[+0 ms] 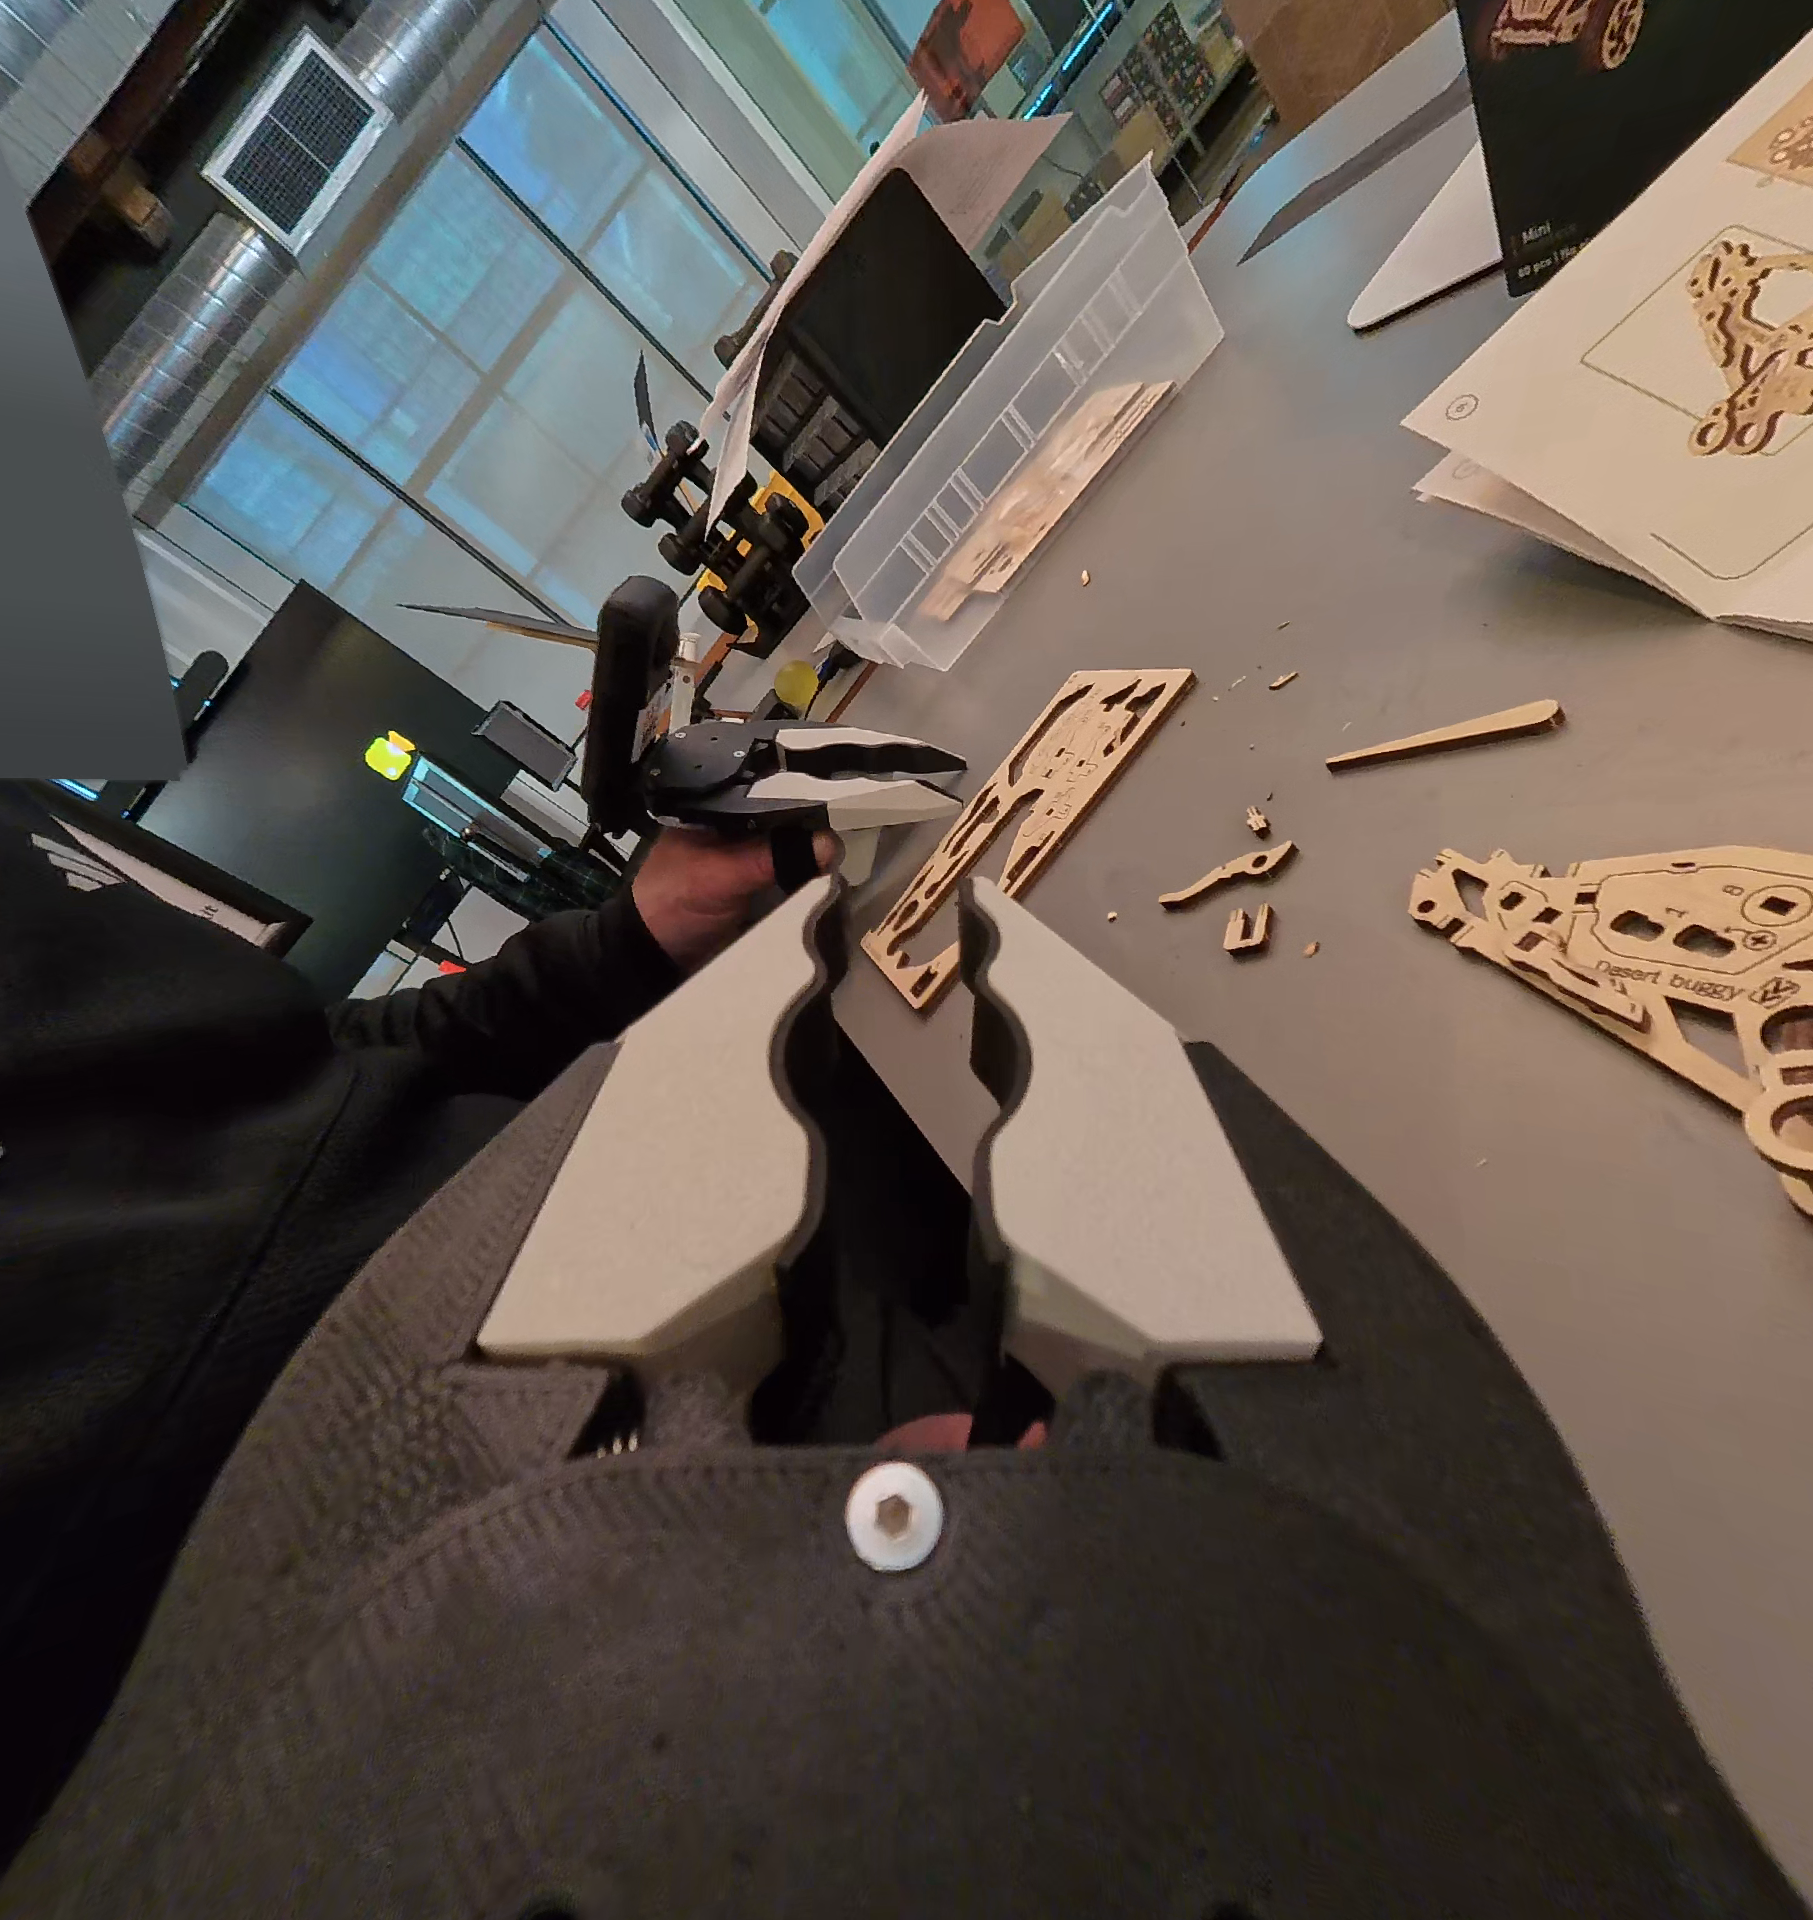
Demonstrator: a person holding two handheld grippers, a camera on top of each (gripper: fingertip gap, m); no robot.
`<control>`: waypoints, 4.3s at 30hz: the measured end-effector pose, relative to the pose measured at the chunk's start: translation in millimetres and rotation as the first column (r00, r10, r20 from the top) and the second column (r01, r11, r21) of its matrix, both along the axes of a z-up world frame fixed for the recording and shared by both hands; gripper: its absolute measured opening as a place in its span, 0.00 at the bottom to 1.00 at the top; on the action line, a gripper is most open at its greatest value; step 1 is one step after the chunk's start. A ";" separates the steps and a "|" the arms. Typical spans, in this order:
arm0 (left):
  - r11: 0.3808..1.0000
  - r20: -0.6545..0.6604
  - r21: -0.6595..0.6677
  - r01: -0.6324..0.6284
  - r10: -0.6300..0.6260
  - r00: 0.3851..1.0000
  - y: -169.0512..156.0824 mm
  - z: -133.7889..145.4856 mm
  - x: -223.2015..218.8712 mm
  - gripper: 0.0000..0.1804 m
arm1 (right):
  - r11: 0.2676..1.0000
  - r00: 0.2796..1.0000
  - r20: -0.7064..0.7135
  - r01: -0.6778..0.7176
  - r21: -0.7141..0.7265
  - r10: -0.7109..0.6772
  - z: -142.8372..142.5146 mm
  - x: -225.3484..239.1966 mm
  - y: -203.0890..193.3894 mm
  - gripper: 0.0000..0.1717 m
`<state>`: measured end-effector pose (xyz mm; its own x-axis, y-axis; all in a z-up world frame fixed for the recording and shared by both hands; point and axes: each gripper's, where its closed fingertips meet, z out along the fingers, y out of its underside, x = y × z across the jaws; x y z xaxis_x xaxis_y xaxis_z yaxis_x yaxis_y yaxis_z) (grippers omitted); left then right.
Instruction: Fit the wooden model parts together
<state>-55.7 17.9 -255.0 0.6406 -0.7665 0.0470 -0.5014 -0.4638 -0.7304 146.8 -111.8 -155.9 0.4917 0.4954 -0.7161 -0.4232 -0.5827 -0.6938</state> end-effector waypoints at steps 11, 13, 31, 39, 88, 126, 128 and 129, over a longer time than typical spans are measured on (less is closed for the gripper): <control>0.999 -0.035 0.012 0.034 -0.034 0.999 -20.2 7.2 28.1 0.40 | 1.000 1.000 -0.028 0.006 0.001 -0.006 2.4 2.3 0.3 0.11; 0.998 -0.068 -0.044 0.033 -0.036 0.997 -28.1 -1.7 33.9 0.39 | 1.000 0.999 -0.039 0.007 0.002 -0.007 3.4 2.9 0.2 0.11; 0.999 -0.071 0.028 -0.038 0.040 0.997 -10.0 1.5 32.8 0.08 | 1.000 0.995 -0.097 0.023 0.008 -0.023 9.2 11.3 -0.5 0.10; 0.995 -0.064 0.080 -0.058 0.063 0.996 5.0 11.5 27.8 0.00 | 0.999 0.993 -0.114 0.033 0.002 -0.032 8.2 15.5 0.0 0.10; 0.922 0.174 -0.132 0.364 -0.340 0.924 -3.7 21.9 107.2 0.15 | 0.960 0.795 0.538 -0.212 -0.185 0.280 -96.2 -64.8 -18.7 0.00; 0.534 0.972 -0.211 0.819 0.199 0.121 -55.0 151.0 127.2 0.28 | 0.951 0.809 0.502 -0.240 -0.192 0.306 -96.1 -65.7 -21.7 0.00; 0.515 0.976 -0.212 0.831 0.159 0.151 -65.0 147.7 131.5 0.30 | 0.951 0.810 0.499 -0.242 -0.192 0.306 -96.0 -65.6 -21.8 0.00; 0.506 0.975 -0.218 0.835 0.141 0.170 -69.6 144.8 133.8 0.30 | 0.951 0.810 0.499 -0.243 -0.191 0.307 -96.0 -65.7 -21.9 0.00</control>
